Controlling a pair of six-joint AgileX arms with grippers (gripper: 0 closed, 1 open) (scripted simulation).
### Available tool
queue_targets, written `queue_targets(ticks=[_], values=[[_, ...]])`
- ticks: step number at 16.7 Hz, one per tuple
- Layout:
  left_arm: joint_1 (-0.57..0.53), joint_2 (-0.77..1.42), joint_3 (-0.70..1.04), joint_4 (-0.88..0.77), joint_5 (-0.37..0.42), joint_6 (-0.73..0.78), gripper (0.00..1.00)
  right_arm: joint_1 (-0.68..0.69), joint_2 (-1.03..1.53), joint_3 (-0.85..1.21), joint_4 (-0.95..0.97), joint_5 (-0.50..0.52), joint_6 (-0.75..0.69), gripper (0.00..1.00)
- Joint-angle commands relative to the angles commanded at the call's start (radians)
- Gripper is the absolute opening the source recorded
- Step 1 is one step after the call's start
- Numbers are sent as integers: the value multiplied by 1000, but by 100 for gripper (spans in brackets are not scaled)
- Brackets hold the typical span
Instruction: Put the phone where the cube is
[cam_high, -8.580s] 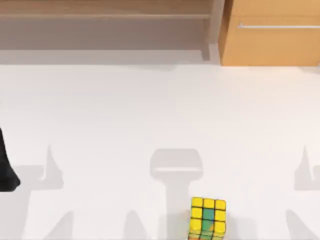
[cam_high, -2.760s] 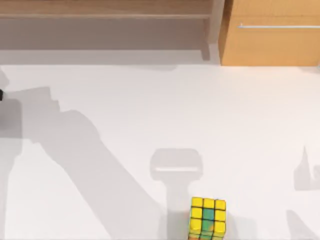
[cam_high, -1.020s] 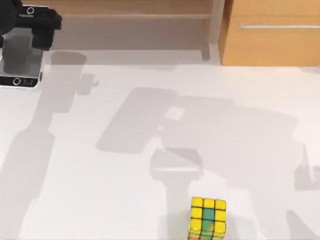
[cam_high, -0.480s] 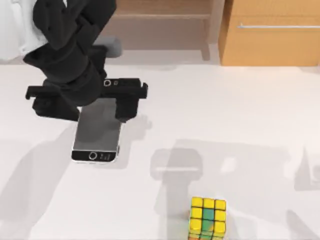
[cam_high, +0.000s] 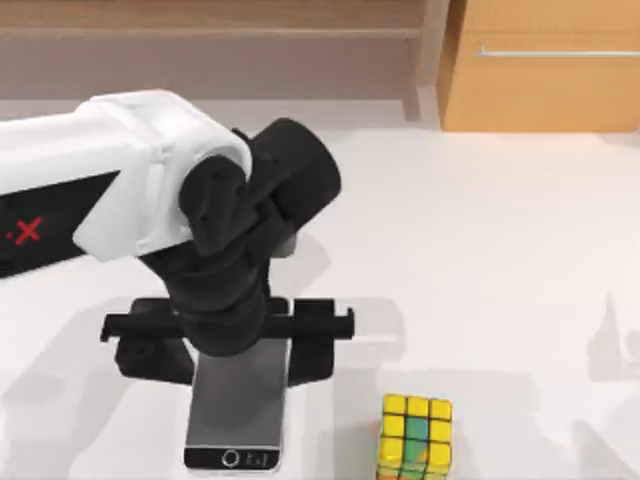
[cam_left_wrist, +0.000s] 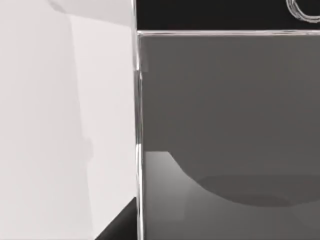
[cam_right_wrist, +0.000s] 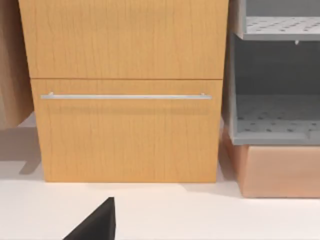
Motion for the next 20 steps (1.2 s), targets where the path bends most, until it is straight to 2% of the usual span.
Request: queue_targets(ticks=[5,20], values=[[-60,0,-58,16,-21,-92,0,0,0,0,0,0,0,100],[-55,-4,-72,74,-21,-92,0,0,0,0,0,0,0,100]])
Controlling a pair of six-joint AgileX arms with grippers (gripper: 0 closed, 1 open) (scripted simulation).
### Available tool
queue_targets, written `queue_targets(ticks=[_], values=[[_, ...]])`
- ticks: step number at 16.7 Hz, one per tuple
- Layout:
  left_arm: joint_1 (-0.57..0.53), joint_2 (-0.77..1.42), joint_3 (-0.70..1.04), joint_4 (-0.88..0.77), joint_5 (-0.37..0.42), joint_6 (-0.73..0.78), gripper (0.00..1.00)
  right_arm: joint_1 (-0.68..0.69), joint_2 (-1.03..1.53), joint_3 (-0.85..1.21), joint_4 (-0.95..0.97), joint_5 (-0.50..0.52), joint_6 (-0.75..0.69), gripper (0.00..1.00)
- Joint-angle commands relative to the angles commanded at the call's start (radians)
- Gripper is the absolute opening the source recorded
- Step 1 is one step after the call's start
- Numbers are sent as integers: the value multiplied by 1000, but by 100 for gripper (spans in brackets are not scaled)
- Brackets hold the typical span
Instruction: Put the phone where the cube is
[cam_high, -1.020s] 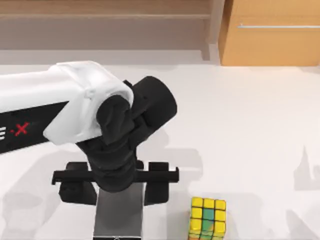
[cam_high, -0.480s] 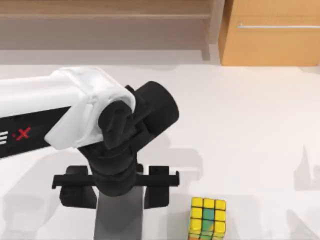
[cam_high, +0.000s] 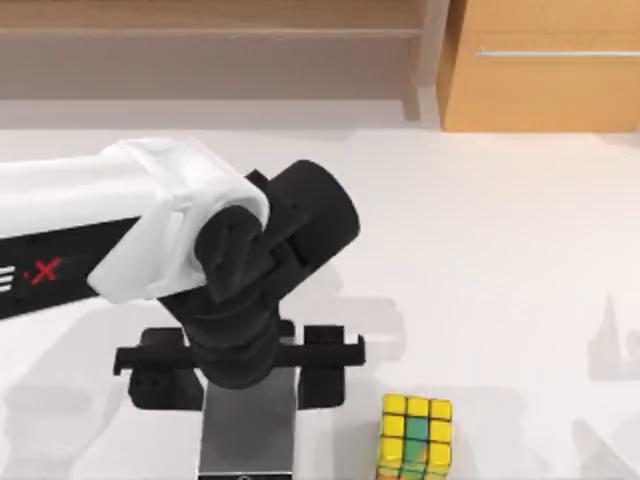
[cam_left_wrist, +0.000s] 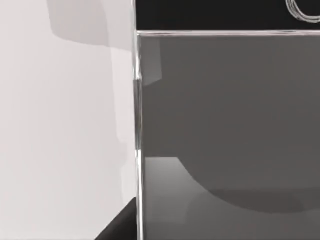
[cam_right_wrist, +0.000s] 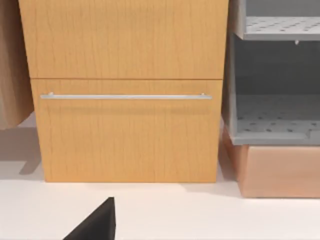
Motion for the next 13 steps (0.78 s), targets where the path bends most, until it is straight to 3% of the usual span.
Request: queue_targets(ticks=[13], values=[[-1,29,-69,142,0,2,0,0,0,0,0,0,0,100]])
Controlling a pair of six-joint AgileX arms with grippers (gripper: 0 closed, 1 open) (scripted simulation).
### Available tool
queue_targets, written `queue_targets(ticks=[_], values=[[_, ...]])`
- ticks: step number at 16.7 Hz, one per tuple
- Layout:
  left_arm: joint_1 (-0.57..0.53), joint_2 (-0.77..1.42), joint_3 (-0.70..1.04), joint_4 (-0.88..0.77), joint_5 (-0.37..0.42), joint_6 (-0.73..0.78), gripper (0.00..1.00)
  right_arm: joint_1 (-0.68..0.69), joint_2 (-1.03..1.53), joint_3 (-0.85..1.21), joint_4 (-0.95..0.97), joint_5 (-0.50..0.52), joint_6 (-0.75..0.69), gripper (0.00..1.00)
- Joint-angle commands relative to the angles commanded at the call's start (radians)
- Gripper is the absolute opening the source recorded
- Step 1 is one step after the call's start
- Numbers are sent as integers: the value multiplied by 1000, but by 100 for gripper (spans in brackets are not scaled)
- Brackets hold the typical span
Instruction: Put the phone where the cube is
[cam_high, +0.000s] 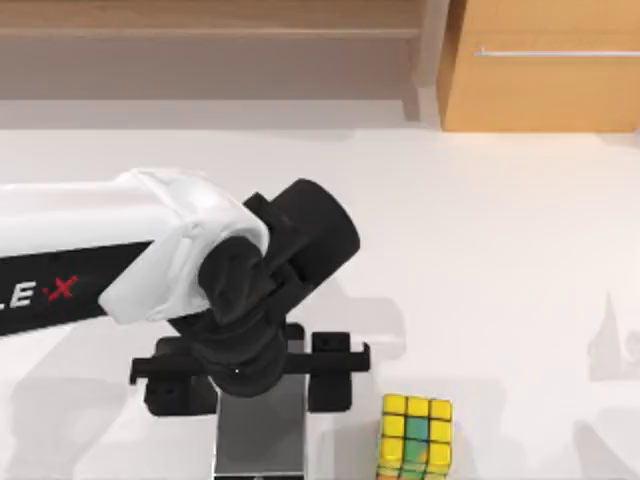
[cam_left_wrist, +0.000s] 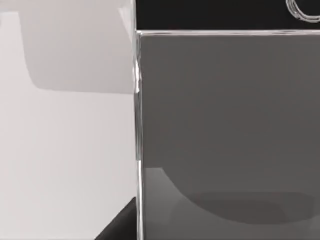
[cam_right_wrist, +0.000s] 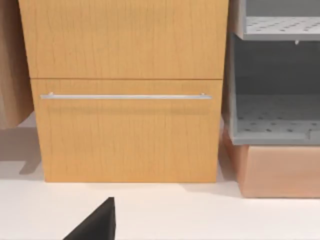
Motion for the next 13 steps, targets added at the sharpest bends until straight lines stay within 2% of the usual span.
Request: queue_targets(ticks=[11,13], values=[[-2,58,-62,27,0,1,0,0,0,0,0,0,0,100],[-2,58,-62,27,0,1,15,0,0,0,0,0,0,100]])
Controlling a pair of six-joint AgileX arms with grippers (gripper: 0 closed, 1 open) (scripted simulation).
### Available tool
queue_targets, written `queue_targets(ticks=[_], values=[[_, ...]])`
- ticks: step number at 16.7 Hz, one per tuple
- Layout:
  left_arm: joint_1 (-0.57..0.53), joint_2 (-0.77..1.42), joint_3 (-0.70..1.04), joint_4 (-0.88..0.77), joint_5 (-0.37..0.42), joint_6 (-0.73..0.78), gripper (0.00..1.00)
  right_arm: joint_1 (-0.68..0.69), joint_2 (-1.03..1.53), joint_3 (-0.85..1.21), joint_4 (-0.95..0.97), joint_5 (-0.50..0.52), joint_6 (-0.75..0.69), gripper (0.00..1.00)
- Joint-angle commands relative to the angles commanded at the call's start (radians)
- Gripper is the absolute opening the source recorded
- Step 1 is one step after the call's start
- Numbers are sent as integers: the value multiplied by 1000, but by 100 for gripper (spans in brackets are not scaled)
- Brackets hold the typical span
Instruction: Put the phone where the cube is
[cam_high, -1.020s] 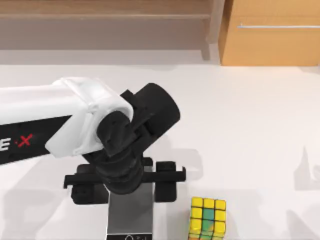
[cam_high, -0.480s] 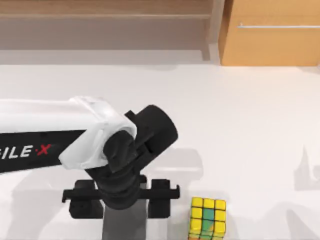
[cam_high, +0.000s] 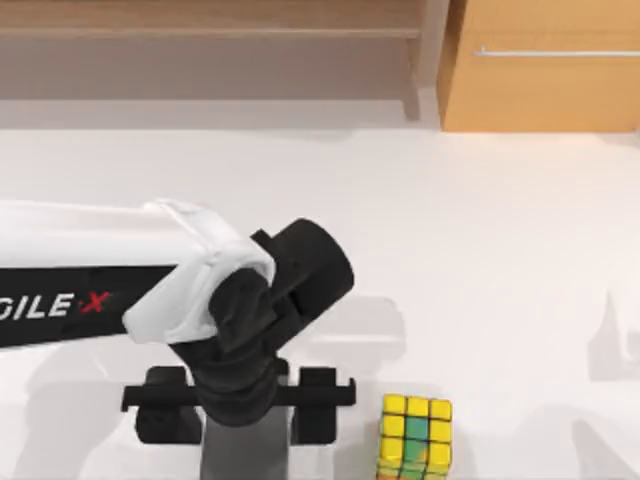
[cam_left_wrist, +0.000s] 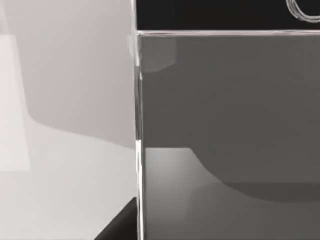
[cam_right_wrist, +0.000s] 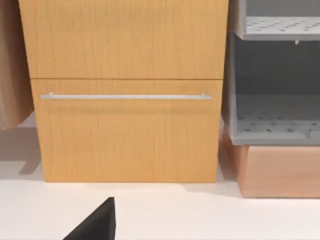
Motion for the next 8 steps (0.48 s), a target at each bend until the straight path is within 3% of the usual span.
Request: queue_targets(ticks=[8], values=[[0,0,0,0,0,0,75,0,0,0,0,0,0,100]])
